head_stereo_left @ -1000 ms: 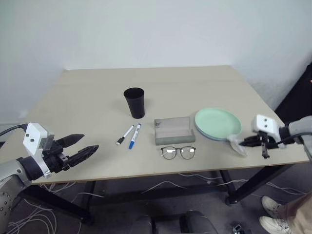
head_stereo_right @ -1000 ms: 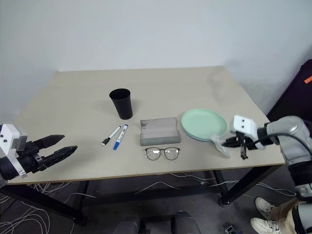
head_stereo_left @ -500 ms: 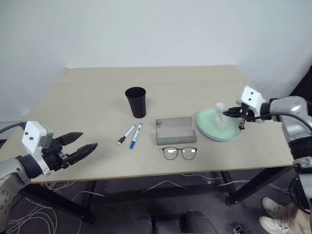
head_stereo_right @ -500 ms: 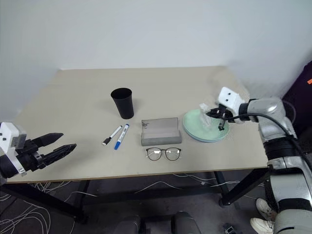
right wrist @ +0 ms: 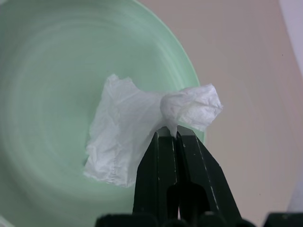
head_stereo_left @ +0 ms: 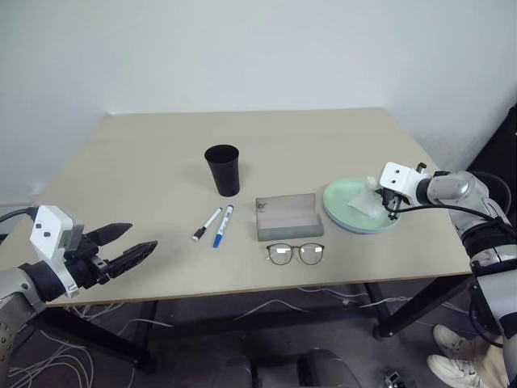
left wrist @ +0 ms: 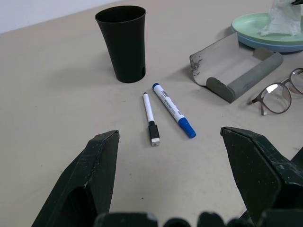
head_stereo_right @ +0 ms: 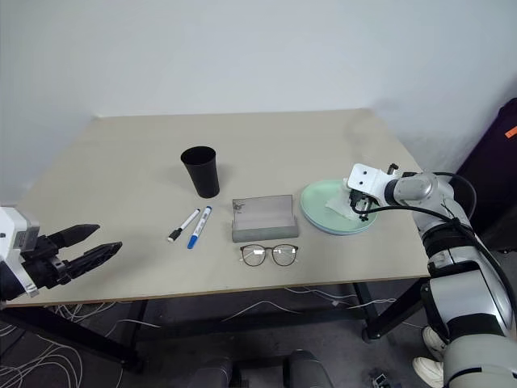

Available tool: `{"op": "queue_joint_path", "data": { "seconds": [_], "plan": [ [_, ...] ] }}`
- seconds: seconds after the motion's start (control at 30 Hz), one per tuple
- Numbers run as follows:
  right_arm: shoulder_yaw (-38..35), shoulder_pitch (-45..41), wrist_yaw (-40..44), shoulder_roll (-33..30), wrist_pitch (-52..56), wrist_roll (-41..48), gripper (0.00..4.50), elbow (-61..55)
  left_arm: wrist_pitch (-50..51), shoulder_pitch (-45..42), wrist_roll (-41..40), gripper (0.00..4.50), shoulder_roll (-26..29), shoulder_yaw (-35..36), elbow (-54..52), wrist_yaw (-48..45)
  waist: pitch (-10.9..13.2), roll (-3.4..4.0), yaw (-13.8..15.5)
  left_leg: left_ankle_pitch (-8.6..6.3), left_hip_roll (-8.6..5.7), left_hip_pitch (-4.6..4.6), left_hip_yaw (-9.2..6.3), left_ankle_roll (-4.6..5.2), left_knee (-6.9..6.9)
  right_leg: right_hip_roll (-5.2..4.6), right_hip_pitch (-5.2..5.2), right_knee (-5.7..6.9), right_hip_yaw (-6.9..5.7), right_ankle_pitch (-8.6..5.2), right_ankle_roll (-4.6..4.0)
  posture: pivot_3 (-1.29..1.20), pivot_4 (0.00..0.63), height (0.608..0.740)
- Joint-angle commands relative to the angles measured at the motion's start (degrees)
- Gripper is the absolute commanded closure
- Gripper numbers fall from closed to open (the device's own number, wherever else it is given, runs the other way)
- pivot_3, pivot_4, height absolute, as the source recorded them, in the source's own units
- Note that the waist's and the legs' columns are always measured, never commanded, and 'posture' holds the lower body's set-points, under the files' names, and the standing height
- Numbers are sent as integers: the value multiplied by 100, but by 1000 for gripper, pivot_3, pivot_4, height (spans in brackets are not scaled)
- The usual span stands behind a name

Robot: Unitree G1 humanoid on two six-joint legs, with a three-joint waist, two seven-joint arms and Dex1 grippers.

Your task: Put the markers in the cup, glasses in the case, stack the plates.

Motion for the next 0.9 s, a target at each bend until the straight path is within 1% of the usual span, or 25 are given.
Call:
{"op": "queue_joint_path", "data": {
  "seconds": [0.03, 0.13, 0.3, 0.43, 0.57, 0.63, 0.73, 0.8, 0.9],
  "plan": [
    [-53, -109, 160, -19, -103, 3, 3898, -87, -43, -53, -20, 863, 50, 125, -166, 28, 0, 0, 0, 0, 0, 1, 0, 0, 0, 0, 1, 0, 0, 0, 0, 0, 0, 740],
    [-79, -78, 232, -27, -101, 22, 2941, -151, -45, -72, -18, 863, 57, 109, -151, 33, 0, 0, 0, 0, 0, 3, 0, 0, 0, 0, 3, 1, 0, 0, 0, 0, 0, 740],
    [-371, 33, 905, -135, 162, 489, 1202, -589, -40, -134, 21, 863, 98, 17, -127, 37, 0, 0, 3, 0, 0, 2, -3, 0, 0, 0, 3, 0, -2, 0, 0, 0, 0, 740],
    [-672, -69, 1294, -307, 474, 826, 1202, -817, -32, -198, 42, 863, 140, -19, -96, 0, 1, 2, 6, 0, -1, 2, -3, 1, 1, 0, 4, 1, -2, 1, 1, 0, 0, 740],
    [-904, -408, 1542, -706, 539, 935, 1202, -760, -25, -345, 78, 863, 241, -132, -23, -76, 4, 7, 6, 0, -1, 2, -2, 0, 1, -1, 3, 0, -3, 0, 0, 0, 0, 740],
    [-999, -424, 2028, -898, 691, 1154, 1202, -976, 11, -461, 87, 863, 306, -276, -2, -113, 3, 10, 7, 0, -2, 2, 0, 0, 1, -2, 1, 1, -1, 0, 0, 0, 0, 740],
    [-1065, -131, 2857, -1109, 1000, 1568, 1202, -1643, 79, -716, 97, 863, 365, -589, 3, -125, 2, 10, 16, 0, -1, 5, -3, 0, -2, -1, 4, -1, -5, -1, 0, 0, 0, 740],
    [-1083, 180, 3287, -1210, 1299, 1851, 1202, -2178, 166, -958, 172, 863, 413, -972, 17, -104, -1, 5, 22, 0, 1, 7, -2, 0, -3, 0, 7, -1, -4, 0, 0, 0, 0, 740],
    [-1058, 664, 3599, -1291, 1693, 2071, 1202, -2912, 211, -1384, 374, 863, 443, -1622, 63, -77, 0, 6, 25, 0, -1, 8, -1, 1, 3, 0, 12, 1, -4, 0, 1, 0, 0, 740]
  ]
}}
